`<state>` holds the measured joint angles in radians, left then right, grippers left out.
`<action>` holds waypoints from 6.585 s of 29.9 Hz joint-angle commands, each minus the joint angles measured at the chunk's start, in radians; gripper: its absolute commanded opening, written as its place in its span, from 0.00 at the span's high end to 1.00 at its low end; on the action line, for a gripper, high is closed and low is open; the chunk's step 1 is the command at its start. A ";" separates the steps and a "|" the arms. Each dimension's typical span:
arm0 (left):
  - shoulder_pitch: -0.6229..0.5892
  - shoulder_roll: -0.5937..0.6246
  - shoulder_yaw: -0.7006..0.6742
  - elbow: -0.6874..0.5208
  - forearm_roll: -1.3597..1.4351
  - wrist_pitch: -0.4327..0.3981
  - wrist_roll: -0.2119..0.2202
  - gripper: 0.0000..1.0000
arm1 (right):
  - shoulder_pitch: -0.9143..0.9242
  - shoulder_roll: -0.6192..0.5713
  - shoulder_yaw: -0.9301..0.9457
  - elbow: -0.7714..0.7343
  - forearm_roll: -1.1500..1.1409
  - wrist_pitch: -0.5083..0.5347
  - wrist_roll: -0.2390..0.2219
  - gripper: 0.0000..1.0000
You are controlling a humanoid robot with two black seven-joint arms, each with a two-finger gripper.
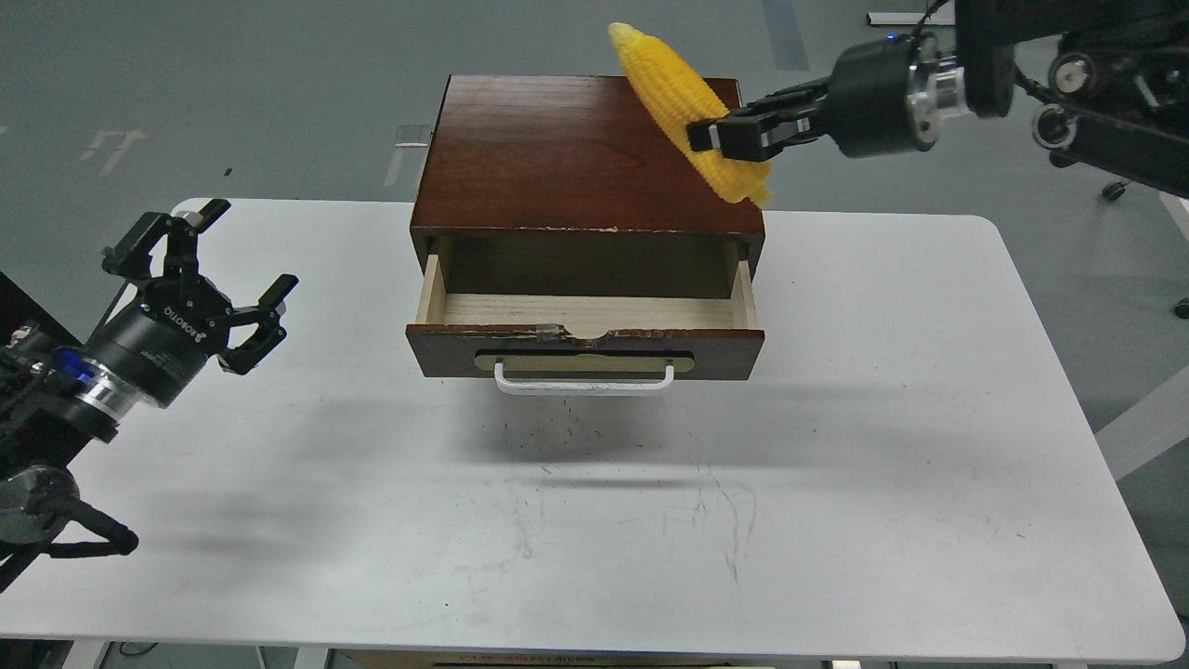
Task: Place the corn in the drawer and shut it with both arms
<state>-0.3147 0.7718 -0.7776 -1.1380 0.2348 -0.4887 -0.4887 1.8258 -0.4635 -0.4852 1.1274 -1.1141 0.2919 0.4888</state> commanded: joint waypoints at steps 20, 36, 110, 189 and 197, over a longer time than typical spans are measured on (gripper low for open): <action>0.009 0.018 -0.002 -0.009 0.000 0.000 0.000 0.00 | 0.030 0.272 -0.311 -0.014 -0.190 -0.273 0.000 0.82; 0.011 0.017 -0.002 -0.009 0.000 0.000 0.000 0.00 | 0.016 0.272 -0.297 -0.018 -0.170 -0.286 0.000 0.20; -0.319 0.037 0.055 -0.626 1.346 0.000 0.000 0.02 | -1.057 -0.159 0.683 -0.250 1.198 0.066 0.000 0.00; -0.147 -0.221 0.189 -0.236 1.149 0.022 0.075 1.00 | -1.099 -0.161 0.680 -0.244 1.168 0.066 0.000 0.00; -0.153 -0.223 0.181 -0.230 1.149 0.022 0.075 1.00 | -1.100 -0.161 0.680 -0.244 1.168 0.066 0.000 0.00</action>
<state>-0.4668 0.5503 -0.5908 -1.3694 1.3837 -0.4664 -0.4142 0.7271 -0.6244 0.1947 0.8836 0.0537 0.3574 0.4886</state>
